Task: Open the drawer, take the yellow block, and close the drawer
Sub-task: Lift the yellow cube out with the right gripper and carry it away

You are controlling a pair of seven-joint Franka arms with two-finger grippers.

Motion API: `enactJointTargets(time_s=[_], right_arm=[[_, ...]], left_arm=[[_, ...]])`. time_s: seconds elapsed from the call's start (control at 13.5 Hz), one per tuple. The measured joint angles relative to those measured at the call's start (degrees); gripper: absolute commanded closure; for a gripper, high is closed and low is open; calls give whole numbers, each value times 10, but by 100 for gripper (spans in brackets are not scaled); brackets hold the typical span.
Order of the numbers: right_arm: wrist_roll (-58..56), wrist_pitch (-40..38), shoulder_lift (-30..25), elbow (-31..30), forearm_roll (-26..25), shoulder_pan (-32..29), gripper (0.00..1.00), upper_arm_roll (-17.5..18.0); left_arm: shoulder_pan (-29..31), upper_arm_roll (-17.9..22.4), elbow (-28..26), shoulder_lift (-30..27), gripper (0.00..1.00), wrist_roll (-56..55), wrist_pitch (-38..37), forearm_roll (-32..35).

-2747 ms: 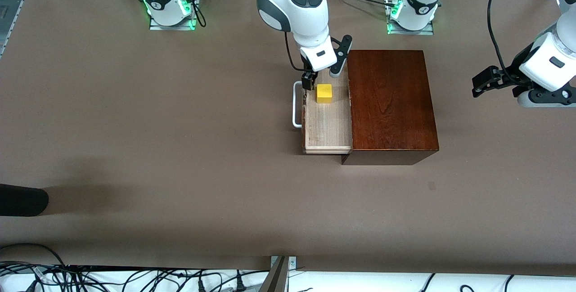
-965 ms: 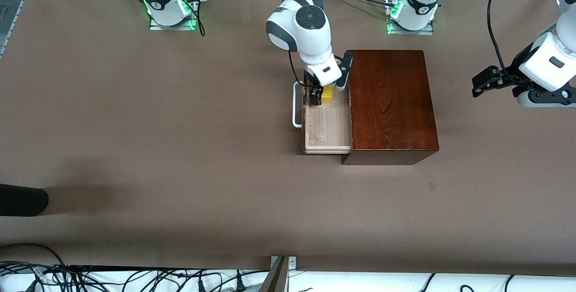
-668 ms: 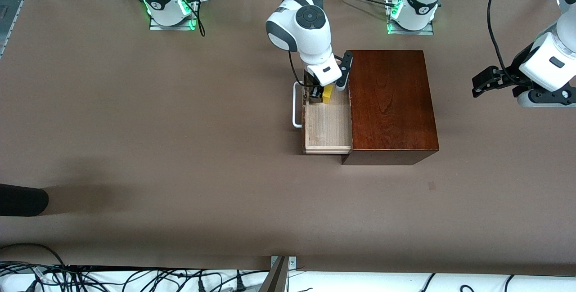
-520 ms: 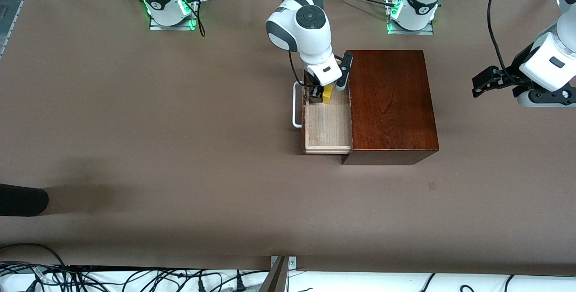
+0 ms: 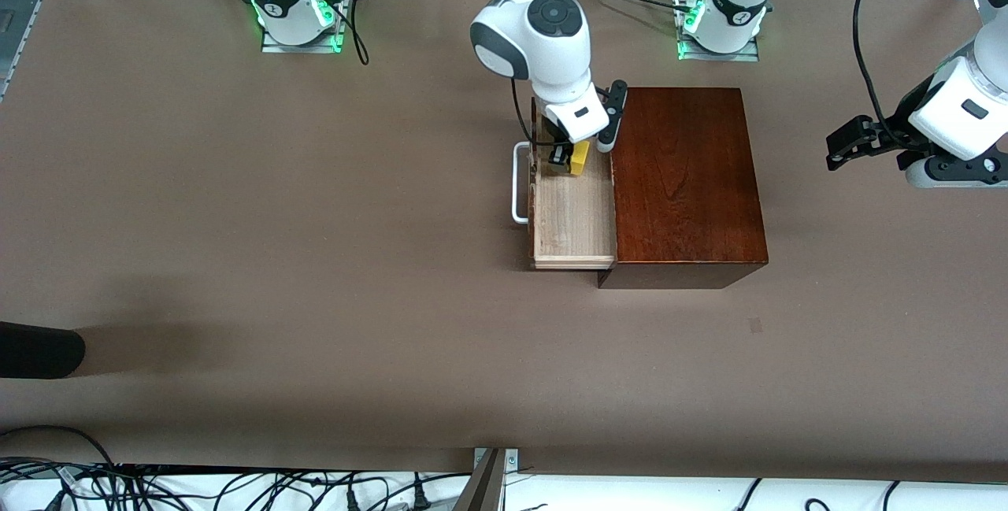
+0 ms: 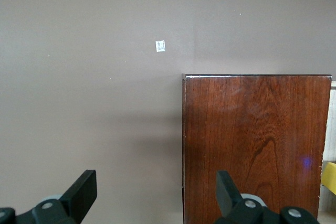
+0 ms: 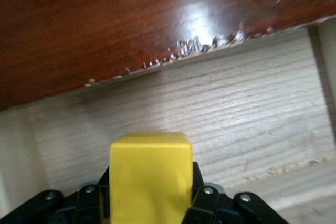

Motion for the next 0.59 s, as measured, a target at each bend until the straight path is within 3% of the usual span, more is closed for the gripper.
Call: enactJointTargets(time_s=[0.37, 0.59], right_arm=[[3, -89, -16, 58, 17, -19, 99, -10], [10, -140, -47, 52, 21, -37, 99, -46]], left_arm=[[0, 0, 0, 1, 0, 0, 0, 0], [1, 1, 0, 1, 0, 0, 0, 0]])
